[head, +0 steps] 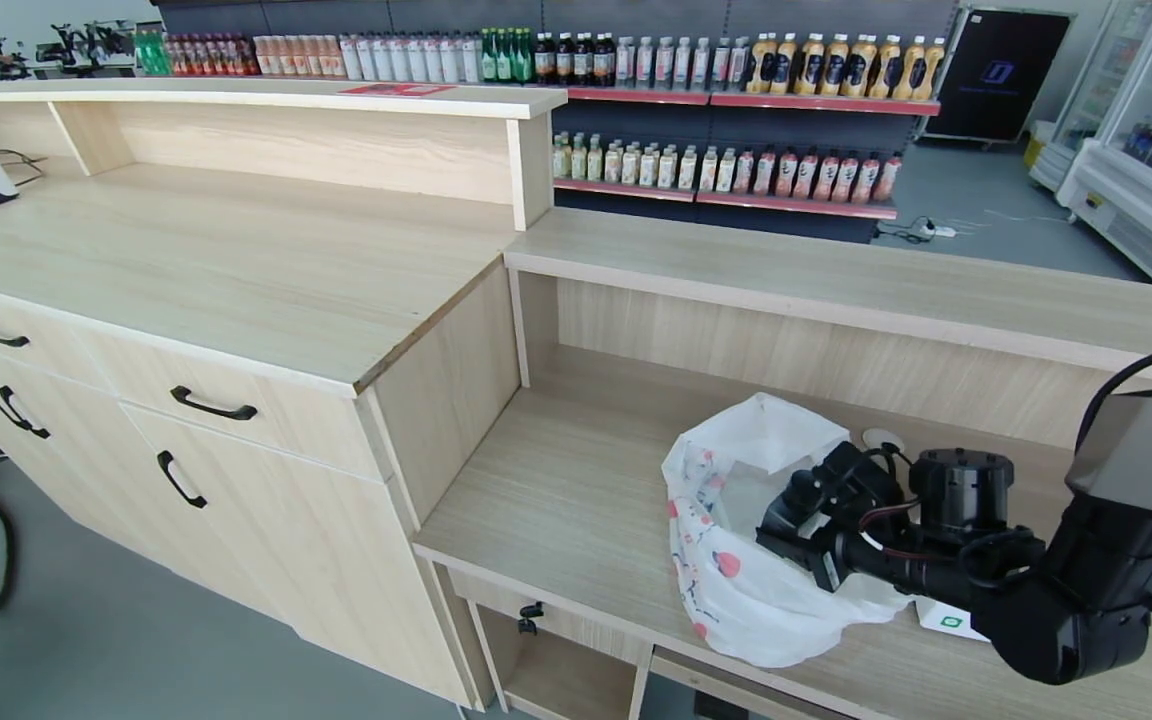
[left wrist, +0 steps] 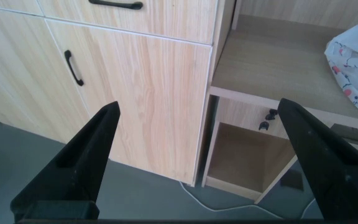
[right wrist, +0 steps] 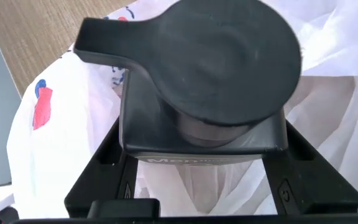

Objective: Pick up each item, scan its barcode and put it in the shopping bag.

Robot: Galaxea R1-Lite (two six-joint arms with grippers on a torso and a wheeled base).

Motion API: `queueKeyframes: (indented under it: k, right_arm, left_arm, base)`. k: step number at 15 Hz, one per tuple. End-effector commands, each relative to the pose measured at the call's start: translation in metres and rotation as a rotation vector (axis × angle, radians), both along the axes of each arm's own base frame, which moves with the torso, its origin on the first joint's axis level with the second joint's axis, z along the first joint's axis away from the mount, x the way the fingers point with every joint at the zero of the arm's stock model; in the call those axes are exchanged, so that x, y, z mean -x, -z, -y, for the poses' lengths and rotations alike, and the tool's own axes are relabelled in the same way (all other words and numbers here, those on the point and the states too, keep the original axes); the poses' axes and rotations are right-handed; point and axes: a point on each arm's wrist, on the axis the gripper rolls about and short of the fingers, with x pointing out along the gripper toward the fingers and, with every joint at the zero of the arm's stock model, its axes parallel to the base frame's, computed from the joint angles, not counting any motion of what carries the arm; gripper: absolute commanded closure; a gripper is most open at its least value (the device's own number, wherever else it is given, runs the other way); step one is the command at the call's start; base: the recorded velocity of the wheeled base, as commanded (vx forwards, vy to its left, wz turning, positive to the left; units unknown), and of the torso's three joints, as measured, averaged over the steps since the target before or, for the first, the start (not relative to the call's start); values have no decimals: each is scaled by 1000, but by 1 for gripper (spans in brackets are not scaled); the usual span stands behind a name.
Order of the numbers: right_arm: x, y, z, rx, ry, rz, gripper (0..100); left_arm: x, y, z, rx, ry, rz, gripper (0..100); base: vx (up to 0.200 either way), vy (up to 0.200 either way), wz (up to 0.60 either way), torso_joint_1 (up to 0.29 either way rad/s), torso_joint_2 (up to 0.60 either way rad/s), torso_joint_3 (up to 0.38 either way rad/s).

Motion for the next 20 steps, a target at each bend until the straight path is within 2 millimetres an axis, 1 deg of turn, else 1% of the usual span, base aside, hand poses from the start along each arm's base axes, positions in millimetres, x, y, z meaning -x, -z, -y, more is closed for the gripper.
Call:
queueKeyframes:
  k: [1, 5, 11, 13, 18, 19, 20]
  right_arm:
    - [3, 10, 0, 16, -32, -29, 100]
    - [4, 16, 0, 29, -64, -36, 100]
    - [4, 32, 1, 30, -72, -85, 100]
    - [7, 37, 2, 34, -71, -108, 100]
    - [9, 39, 7, 52, -69, -115, 100]
    - [9, 39, 7, 52, -69, -112, 0]
    - [8, 38, 8, 51, -66, -106, 0]
  left_arm:
    - [0, 0, 0, 0, 0, -1, 0]
    - [0, 0, 0, 0, 0, -1, 0]
    - [0, 0, 0, 0, 0, -1, 0]
    - [0, 0, 0, 0, 0, 0, 0]
    - [0, 0, 0, 0, 0, 0, 0]
    - [0, 0, 0, 0, 0, -1, 0]
    - [0, 0, 0, 0, 0, -1, 0]
  base:
    - [0, 0, 0, 0, 0, 0]
    - [0, 0, 0, 0, 0, 0]
    - [0, 0, 0, 0, 0, 0]
    - [0, 0, 0, 0, 0, 0]
    - [0, 0, 0, 0, 0, 0]
    - [0, 0, 0, 0, 0, 0]
    - [0, 0, 0, 0, 0, 0]
